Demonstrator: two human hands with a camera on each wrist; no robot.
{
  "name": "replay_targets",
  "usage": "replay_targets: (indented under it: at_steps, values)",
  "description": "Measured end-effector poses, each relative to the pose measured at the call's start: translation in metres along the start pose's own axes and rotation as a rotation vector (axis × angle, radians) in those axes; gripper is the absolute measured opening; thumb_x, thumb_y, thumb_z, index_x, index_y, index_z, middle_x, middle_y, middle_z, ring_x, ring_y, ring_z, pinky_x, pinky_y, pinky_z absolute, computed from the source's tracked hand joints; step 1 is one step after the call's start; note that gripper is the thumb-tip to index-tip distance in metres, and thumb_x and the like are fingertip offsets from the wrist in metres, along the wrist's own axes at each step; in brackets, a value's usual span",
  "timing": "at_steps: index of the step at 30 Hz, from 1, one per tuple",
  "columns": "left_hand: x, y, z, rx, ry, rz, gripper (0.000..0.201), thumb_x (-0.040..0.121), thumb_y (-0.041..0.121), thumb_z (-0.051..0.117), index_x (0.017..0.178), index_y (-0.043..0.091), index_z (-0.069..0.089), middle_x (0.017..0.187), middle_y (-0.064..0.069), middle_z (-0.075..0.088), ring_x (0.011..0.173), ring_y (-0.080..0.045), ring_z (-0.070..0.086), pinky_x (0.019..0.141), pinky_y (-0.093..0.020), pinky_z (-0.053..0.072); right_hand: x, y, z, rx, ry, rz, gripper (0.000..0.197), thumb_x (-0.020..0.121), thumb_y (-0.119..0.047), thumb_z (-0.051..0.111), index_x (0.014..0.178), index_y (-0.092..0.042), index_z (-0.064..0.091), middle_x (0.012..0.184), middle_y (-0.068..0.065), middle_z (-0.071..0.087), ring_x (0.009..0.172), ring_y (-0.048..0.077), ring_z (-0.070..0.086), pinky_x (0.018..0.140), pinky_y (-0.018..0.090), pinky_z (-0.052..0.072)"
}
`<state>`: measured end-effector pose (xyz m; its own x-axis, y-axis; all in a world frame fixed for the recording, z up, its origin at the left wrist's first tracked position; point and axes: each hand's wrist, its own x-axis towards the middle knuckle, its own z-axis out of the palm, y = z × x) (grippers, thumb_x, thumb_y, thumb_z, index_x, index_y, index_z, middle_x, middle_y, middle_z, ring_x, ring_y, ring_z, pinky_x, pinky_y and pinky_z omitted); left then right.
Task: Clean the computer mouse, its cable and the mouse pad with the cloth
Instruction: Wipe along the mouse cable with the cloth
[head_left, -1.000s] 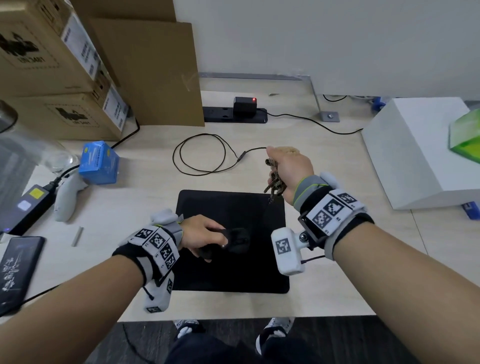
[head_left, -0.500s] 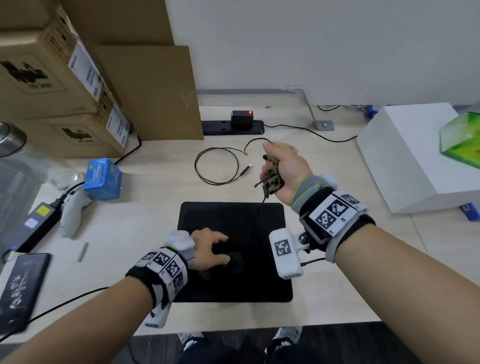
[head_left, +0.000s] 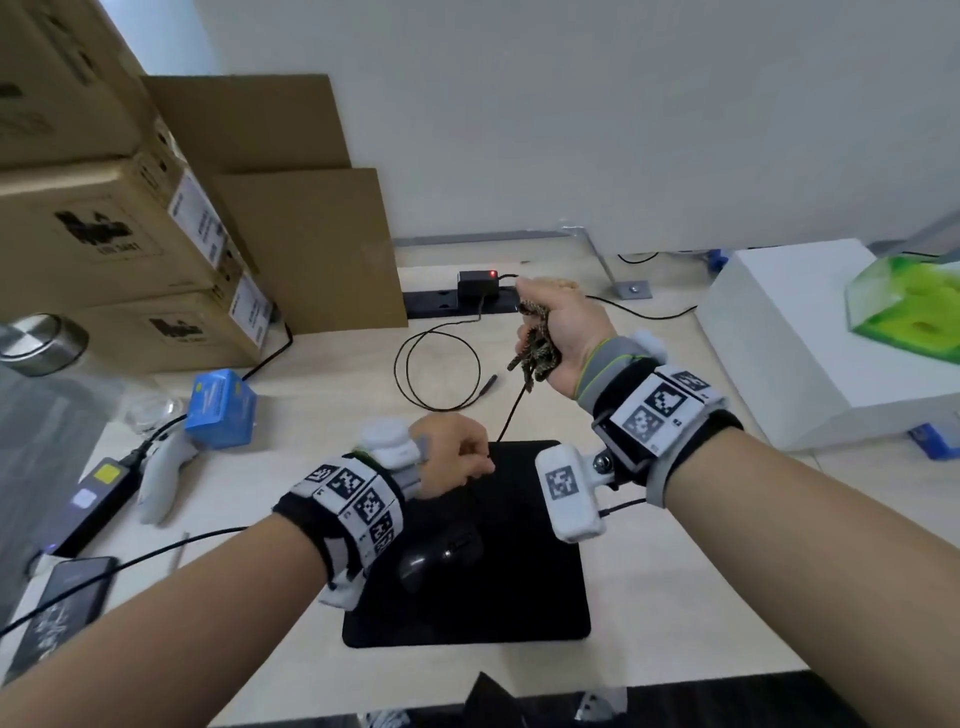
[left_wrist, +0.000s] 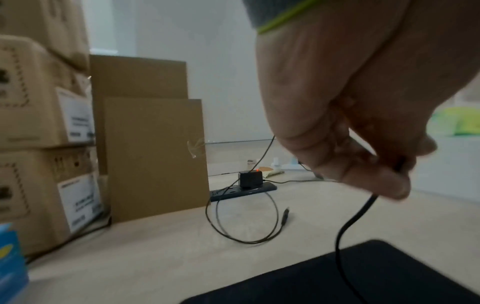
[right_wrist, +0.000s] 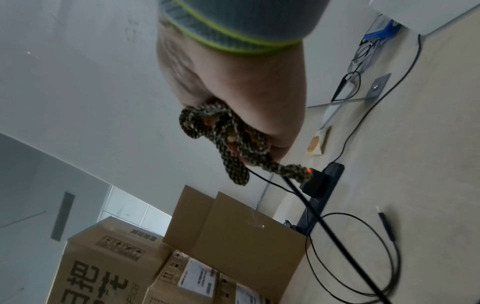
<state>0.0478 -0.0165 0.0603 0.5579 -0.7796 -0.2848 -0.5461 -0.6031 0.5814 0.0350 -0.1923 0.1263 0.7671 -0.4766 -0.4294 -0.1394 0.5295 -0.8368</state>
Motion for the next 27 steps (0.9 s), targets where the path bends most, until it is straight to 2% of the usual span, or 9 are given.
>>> replay_targets:
  at_steps: [4, 7, 10, 13, 15, 17, 20, 23, 27]
  values:
    - [-0.001, -0.014, 0.007, 0.475, -0.366, -0.083, 0.018, 0.089, 0.035, 0.061, 0.076, 0.023, 0.056, 0.078, 0.006, 0.056, 0.070, -0.014, 0.051, 0.065, -0.024, 0.041, -0.002, -0.023, 0.006, 0.045, -0.003, -0.030, 0.023, 0.085, -0.014, 0.067, 0.069, -0.015, 0.052, 0.052, 0.000, 0.046, 0.043, 0.014, 0.041, 0.046, 0.025, 0.037]
    - [-0.001, -0.016, 0.001, 0.578, -0.457, -0.153, 0.017, 0.089, 0.039, 0.061, 0.090, 0.022, 0.059, 0.094, 0.004, 0.060, 0.083, -0.016, 0.056, 0.075, -0.025, 0.045, -0.002, -0.030, 0.009, 0.076, -0.016, -0.058, 0.023, 0.085, -0.016, 0.068, 0.070, -0.015, 0.051, 0.053, 0.000, 0.045, 0.043, 0.014, 0.042, 0.046, 0.025, 0.039]
    - [0.000, -0.008, -0.016, 0.117, -0.124, -0.082, 0.042, 0.080, 0.055, 0.065, 0.116, 0.034, 0.061, 0.106, 0.015, 0.067, 0.089, -0.008, 0.066, 0.080, -0.028, 0.054, -0.003, -0.023, 0.013, 0.072, -0.017, -0.072, 0.025, 0.085, -0.016, 0.068, 0.067, -0.017, 0.052, 0.051, 0.000, 0.047, 0.041, 0.014, 0.042, 0.043, 0.024, 0.038]
    - [0.009, 0.024, -0.032, -0.443, 0.174, -0.031, 0.015, 0.088, 0.034, 0.066, 0.101, 0.027, 0.064, 0.087, 0.008, 0.073, 0.059, -0.009, 0.066, 0.052, -0.022, 0.049, -0.005, -0.007, 0.014, 0.058, -0.020, -0.068, 0.022, 0.085, -0.017, 0.069, 0.068, -0.017, 0.055, 0.046, -0.003, 0.049, 0.040, 0.014, 0.042, 0.042, 0.024, 0.037]
    - [0.012, 0.036, -0.039, -0.541, 0.265, -0.001, 0.013, 0.093, 0.025, 0.060, 0.081, 0.020, 0.065, 0.068, 0.004, 0.069, 0.050, -0.012, 0.060, 0.046, -0.025, 0.044, -0.007, -0.002, 0.014, 0.048, -0.022, -0.050, 0.020, 0.085, -0.018, 0.070, 0.071, -0.016, 0.056, 0.045, -0.003, 0.048, 0.041, 0.015, 0.042, 0.043, 0.025, 0.037]
    - [0.013, 0.031, -0.041, -0.345, 0.271, 0.020, 0.022, 0.092, 0.027, 0.060, 0.073, 0.019, 0.067, 0.059, 0.006, 0.064, 0.051, -0.009, 0.058, 0.051, -0.026, 0.048, -0.008, -0.003, 0.014, 0.030, -0.012, -0.041, 0.019, 0.084, -0.019, 0.071, 0.072, -0.016, 0.056, 0.044, -0.004, 0.049, 0.042, 0.015, 0.042, 0.043, 0.026, 0.038]
    - [0.010, 0.017, -0.039, 0.045, 0.167, 0.041, 0.024, 0.091, 0.035, 0.060, 0.075, 0.019, 0.068, 0.064, 0.010, 0.064, 0.058, -0.006, 0.059, 0.058, -0.025, 0.051, -0.007, -0.008, 0.016, -0.013, 0.013, -0.045, 0.021, 0.082, -0.021, 0.072, 0.069, -0.018, 0.057, 0.045, -0.006, 0.053, 0.041, 0.012, 0.047, 0.046, 0.027, 0.040]
    - [0.009, 0.003, -0.031, 0.428, -0.222, -0.072, 0.027, 0.095, 0.035, 0.055, 0.076, 0.016, 0.061, 0.071, 0.008, 0.057, 0.065, -0.013, 0.057, 0.060, -0.025, 0.044, -0.005, -0.017, 0.019, 0.001, 0.041, -0.035, 0.025, 0.081, -0.024, 0.073, 0.067, -0.018, 0.054, 0.051, -0.004, 0.053, 0.040, 0.012, 0.049, 0.047, 0.027, 0.040]
    - [-0.006, -0.021, -0.007, 0.569, -0.452, -0.280, 0.042, 0.092, 0.023, 0.060, 0.060, 0.024, 0.033, 0.065, 0.010, 0.036, 0.059, -0.009, 0.043, 0.055, -0.019, 0.037, -0.005, -0.036, 0.023, 0.082, 0.035, -0.064, 0.023, 0.084, -0.021, 0.070, 0.069, -0.015, 0.053, 0.057, 0.000, 0.051, 0.040, 0.013, 0.044, 0.044, 0.024, 0.039]
